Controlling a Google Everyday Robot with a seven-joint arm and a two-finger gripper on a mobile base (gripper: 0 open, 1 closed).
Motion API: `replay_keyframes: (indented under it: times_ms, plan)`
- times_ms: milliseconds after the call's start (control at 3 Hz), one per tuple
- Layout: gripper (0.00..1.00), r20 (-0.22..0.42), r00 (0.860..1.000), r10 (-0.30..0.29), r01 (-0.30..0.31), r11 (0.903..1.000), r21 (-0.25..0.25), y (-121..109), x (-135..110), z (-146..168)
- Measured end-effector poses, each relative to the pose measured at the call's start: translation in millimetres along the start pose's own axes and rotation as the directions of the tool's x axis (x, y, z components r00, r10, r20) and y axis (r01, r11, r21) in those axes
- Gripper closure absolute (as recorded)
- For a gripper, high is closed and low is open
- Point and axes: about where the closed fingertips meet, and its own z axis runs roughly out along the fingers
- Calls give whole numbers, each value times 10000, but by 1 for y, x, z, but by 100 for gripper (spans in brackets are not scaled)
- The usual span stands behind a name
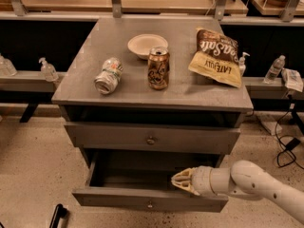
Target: Open middle drawer
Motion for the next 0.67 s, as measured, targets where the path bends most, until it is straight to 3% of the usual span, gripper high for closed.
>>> replay_keyframes:
  times_ms: [333,667]
  plan:
    - [100,-342,9986,410,-407,9991,89,-21,12,16]
    - [100,-968,9925,744,-736,9972,120,-29,32,33]
